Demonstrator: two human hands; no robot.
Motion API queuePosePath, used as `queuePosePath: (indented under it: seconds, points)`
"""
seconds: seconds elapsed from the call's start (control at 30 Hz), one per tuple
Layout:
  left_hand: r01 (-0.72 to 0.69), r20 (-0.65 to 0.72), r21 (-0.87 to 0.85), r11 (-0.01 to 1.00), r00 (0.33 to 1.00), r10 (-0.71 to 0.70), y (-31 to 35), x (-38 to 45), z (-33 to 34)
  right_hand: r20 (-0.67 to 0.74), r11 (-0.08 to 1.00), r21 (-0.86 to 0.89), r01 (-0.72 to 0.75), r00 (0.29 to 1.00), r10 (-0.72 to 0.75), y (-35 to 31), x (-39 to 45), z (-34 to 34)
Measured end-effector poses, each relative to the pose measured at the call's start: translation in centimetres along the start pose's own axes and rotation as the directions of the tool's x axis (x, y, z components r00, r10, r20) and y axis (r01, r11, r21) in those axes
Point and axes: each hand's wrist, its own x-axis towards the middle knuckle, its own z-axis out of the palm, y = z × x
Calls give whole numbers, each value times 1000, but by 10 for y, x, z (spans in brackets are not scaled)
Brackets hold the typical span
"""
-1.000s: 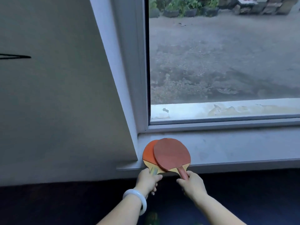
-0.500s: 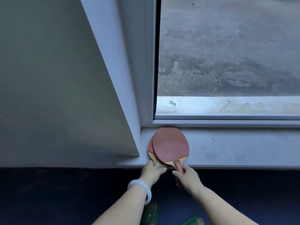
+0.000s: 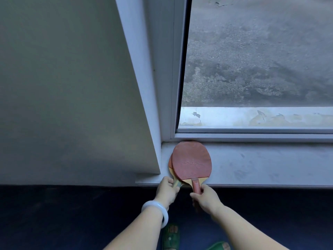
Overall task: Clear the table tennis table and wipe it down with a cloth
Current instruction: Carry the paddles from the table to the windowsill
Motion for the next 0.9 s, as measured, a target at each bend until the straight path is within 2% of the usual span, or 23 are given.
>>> queuePosePath:
  seconds: [0.17,0.3,0.47,0.9]
  points:
    - [-21,21,39,999,1000,20,0,-2,-2,2,997,-75,18,1000,-18,-2,2,7]
    - [-31,20,61,998,999,30,0,-3,-5,-8,998,-65,12,1000,-12,-4,1,10]
    - [-49,-44,62,997,998,52,-2,-6,-9,-14,999,-54,3,1000,-4,-4,-1,12]
    - [-137,-34,45,990,990,139,8,-18,-14,-46,1000,5,-21,999,22,1,-7,7]
